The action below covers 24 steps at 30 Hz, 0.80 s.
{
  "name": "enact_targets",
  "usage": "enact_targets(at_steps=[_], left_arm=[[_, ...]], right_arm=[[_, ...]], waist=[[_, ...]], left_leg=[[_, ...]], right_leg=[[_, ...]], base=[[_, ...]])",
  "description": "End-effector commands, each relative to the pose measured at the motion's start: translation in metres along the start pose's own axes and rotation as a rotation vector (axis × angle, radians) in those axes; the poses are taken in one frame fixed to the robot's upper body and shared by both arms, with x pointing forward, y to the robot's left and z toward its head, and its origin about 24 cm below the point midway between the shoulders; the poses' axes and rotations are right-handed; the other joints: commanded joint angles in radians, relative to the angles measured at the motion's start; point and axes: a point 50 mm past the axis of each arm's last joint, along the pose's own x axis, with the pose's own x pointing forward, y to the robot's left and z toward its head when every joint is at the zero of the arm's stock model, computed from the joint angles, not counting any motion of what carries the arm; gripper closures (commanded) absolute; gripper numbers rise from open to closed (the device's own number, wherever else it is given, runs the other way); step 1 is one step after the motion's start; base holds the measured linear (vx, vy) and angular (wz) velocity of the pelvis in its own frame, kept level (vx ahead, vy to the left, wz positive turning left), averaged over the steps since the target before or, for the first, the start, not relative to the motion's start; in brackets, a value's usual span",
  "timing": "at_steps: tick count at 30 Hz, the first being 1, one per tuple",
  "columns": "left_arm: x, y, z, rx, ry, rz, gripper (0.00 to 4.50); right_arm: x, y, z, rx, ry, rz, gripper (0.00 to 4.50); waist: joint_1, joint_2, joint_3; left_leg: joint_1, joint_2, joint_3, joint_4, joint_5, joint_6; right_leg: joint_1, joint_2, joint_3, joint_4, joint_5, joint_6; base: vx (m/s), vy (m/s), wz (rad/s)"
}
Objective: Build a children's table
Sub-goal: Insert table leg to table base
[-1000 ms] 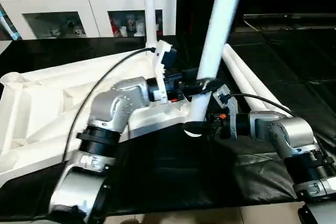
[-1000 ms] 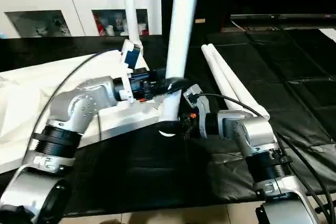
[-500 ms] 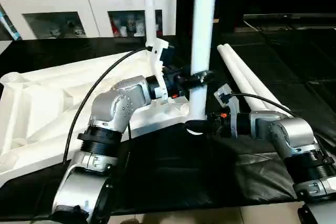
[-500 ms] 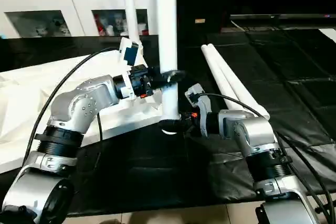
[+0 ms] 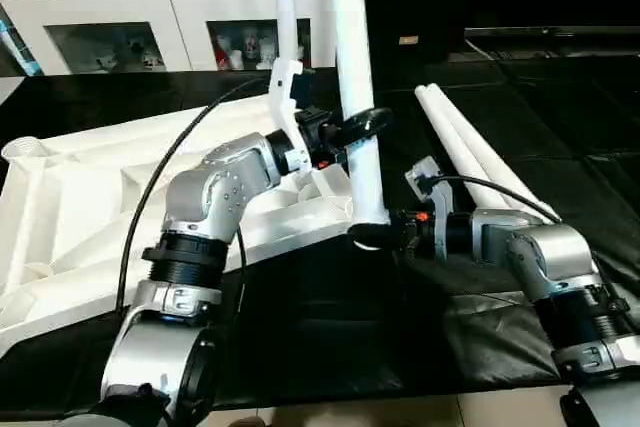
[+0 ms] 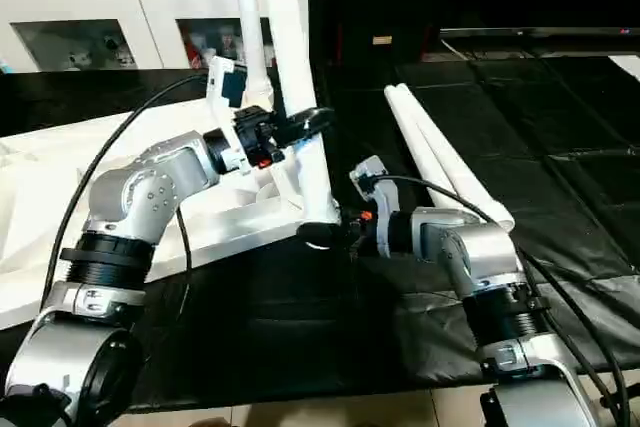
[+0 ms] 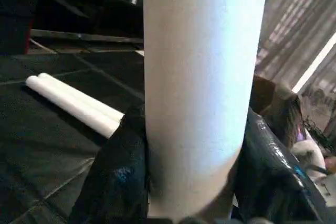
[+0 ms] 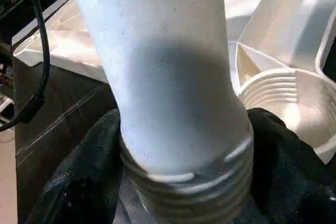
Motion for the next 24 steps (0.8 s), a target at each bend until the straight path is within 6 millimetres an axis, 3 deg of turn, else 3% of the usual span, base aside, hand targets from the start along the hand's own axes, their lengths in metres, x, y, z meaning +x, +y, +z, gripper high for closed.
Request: enact_targets(at_steps=[1,2,3,6,8,9,10,11,12,14,17,18,24], left_arm=[[0.002,0.002,0.008,0.009,-0.015,0.038,2.67],[0.002,0.002,0.009,0.01,-0.021,0.047,2.67],[0.001,0.003,0.011,0.012,-0.026,0.056,2.67],[-0.001,0.007,0.017,0.035,-0.035,0.102,2.67],[-0.002,0.008,0.019,0.039,-0.036,0.115,2.67],[-0.003,0.009,0.02,0.037,-0.036,0.121,2.67],[-0.004,0.01,0.023,0.037,-0.03,0.141,2.67],[-0.004,0.012,0.024,0.038,-0.022,0.159,2.67],[-0.006,0.014,0.027,0.04,-0.014,0.184,2.67],[-0.006,0.016,0.029,0.042,-0.013,0.201,2.67],[-0.009,0.02,0.031,0.035,-0.005,0.251,2.67],[-0.009,0.02,0.031,0.033,-0.004,0.253,2.67],[-0.009,0.017,0.033,0.035,0.01,0.238,2.67]], right_arm=[[-0.001,-0.002,0.011,-0.032,-0.05,-0.033,1.49],[-0.001,-0.003,0.013,-0.008,-0.068,-0.041,1.49],[-0.002,-0.005,0.014,0.008,-0.087,-0.054,0.95],[-0.005,-0.011,0.018,0.029,-0.146,-0.108,0.79],[-0.005,-0.009,0.02,0.06,-0.17,-0.086,0.59],[-0.005,-0.007,0.021,0.047,-0.178,-0.08,0.47],[-0.006,-0.005,0.021,0.032,-0.189,-0.067,0.36],[-0.008,-0.004,0.021,0.028,-0.199,-0.058,0.36],[-0.009,-0.003,0.021,0.029,-0.207,-0.053,0.31],[-0.012,-0.004,0.021,0.011,-0.209,-0.056,0.08],[-0.026,-0.009,0.023,0.0,-0.234,-0.098,0.02],[-0.029,-0.008,0.025,-0.003,-0.248,-0.088,0.0],[-0.035,-0.006,0.032,-0.043,-0.275,-0.09,0.0]], waist=[[0.004,-0.013,-0.088],[0.003,-0.013,-0.089],[0.003,-0.013,-0.088],[0.002,-0.004,-0.089],[0.003,-0.006,-0.089],[0.005,0.002,-0.089],[0.004,-0.002,-0.09],[0.006,0.001,-0.091],[0.006,-0.005,-0.091],[0.008,-0.004,-0.092],[0.014,-0.008,-0.09],[0.015,-0.005,-0.09],[0.016,-0.007,-0.09]], left_leg=[[-0.001,0.019,-0.002,-0.048,-0.017,0.082],[-0.001,0.02,-0.002,-0.048,-0.017,0.083],[0.0,0.02,-0.002,-0.048,-0.02,0.083],[0.0,0.02,-0.005,-0.048,-0.02,0.073],[0.0,0.017,-0.003,-0.048,-0.033,0.073],[0.001,0.018,-0.005,-0.049,-0.034,0.073],[0.001,0.019,-0.005,-0.048,-0.031,0.075],[0.002,0.02,-0.006,-0.048,-0.028,0.076],[0.001,0.019,-0.005,-0.048,-0.027,0.077],[0.001,0.018,-0.006,-0.048,-0.025,0.077],[0.002,0.02,-0.005,-0.049,-0.026,0.073],[0.001,0.018,-0.005,-0.048,-0.026,0.074],[0.0,0.017,-0.005,-0.047,-0.022,0.081]], right_leg=[[0.077,-0.057,0.059,-0.06,-0.163,-0.159],[0.077,-0.057,0.059,-0.059,-0.16,-0.16],[0.077,-0.057,0.058,-0.059,-0.157,-0.164],[0.075,-0.058,0.058,-0.059,-0.153,-0.166],[0.079,-0.057,0.058,-0.06,-0.157,-0.164],[0.078,-0.057,0.057,-0.059,-0.156,-0.164],[0.077,-0.055,0.057,-0.059,-0.144,-0.163],[0.077,-0.055,0.056,-0.057,-0.132,-0.166],[0.079,-0.054,0.057,-0.056,-0.122,-0.165],[0.079,-0.056,0.056,-0.055,-0.122,-0.167],[0.079,-0.058,0.058,-0.055,-0.136,-0.167],[0.079,-0.057,0.057,-0.056,-0.138,-0.165],[0.077,-0.056,0.055,-0.057,-0.144,-0.163]], base=[[0.0,0.0,0.0],[0.0,0.0,0.0],[0.0,0.0,0.0],[0.0,0.0,0.0],[0.0,0.0,0.0],[0.0,0.0,0.0],[0.0,0.0,0.0],[0.0,0.0,0.0],[0.0,0.0,0.0],[0.0,0.0,0.0],[0.0,0.0,0.0],[0.0,0.0,0.0],[0.0,0.0,0.0]])
